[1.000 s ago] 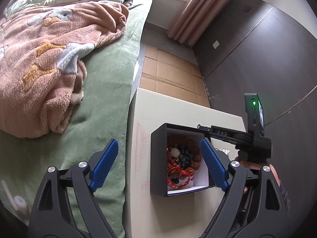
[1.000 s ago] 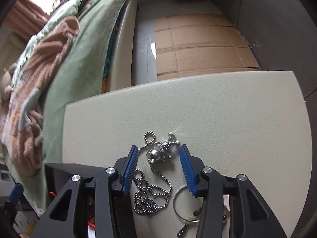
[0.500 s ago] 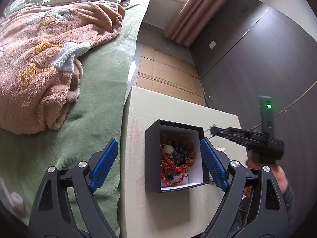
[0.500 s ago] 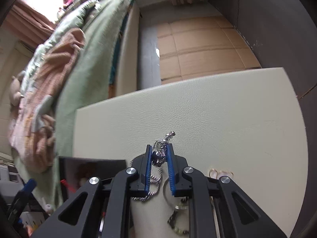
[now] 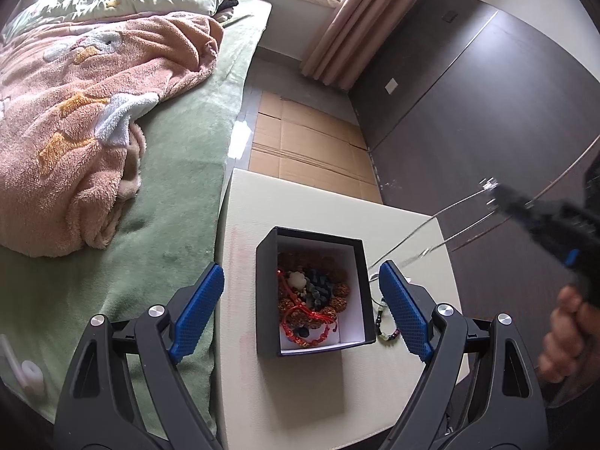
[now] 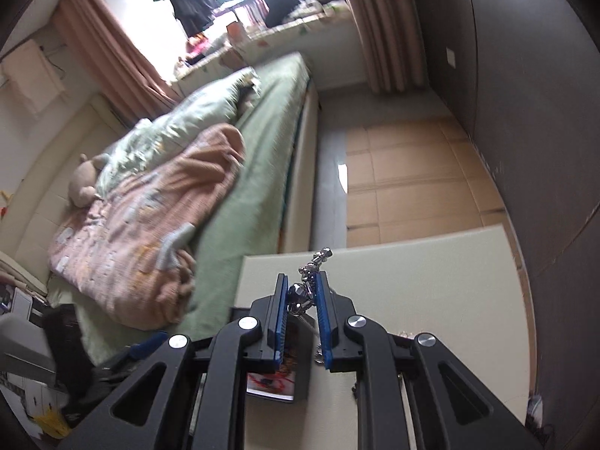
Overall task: Organize jewelry
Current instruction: 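Lift the necklace over the black box and open the right tool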
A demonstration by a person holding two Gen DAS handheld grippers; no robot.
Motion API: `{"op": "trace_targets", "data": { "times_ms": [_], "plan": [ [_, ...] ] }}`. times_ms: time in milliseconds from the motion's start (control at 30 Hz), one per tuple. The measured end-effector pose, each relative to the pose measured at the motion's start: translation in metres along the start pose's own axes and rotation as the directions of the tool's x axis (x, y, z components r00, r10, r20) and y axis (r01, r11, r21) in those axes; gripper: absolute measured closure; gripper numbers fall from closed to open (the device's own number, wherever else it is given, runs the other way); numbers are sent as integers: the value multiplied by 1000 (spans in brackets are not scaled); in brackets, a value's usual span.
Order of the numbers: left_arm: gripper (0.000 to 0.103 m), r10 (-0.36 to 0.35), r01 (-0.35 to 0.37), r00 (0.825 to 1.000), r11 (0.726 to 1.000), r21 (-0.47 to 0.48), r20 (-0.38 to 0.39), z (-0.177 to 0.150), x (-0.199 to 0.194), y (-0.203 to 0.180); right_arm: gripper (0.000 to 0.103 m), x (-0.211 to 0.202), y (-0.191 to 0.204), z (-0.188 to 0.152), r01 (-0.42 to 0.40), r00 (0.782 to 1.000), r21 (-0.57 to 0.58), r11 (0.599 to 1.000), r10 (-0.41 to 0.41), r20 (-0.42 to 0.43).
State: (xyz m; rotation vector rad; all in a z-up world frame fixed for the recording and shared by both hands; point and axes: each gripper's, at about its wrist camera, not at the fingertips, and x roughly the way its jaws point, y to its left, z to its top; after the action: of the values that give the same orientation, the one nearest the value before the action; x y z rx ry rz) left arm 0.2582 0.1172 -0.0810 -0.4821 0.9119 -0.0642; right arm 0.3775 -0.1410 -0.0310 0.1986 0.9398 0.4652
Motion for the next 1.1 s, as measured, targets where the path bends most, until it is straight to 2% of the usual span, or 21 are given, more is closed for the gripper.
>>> {"op": "trace_targets", "data": {
  "times_ms": [33,133,167,433,700,933,1100],
  "plan": [
    [18,2,-2,1000,1000,2,0,0,-1,-1,89,-10,5,3,-6,1000,-9,1000,6,16],
    [6,16,-16,1000,1000,6,16,1,-5,-2,88,-35,19,9,-24,998,-37,999,26,56],
    [5,22,-23,999,1000,7,23,1,-6,-2,88,-44,24,11,-31,997,-48,998,35,71],
    [5,39,-39,999,999,-25,6,6,-8,6,88,-99,72,30,-67,981,-126,990,89,174],
    [5,36,-36,999,999,-32,16,10,-15,12,88,-135,112,49,-94,961,-188,978,138,238],
    [5,35,-34,999,998,-45,28,12,-19,19,88,-136,126,47,-103,960,-207,973,152,235],
    [5,33,-32,999,998,-57,22,8,-17,24,86,-104,119,36,-100,978,-178,979,129,161]
  ]
}}
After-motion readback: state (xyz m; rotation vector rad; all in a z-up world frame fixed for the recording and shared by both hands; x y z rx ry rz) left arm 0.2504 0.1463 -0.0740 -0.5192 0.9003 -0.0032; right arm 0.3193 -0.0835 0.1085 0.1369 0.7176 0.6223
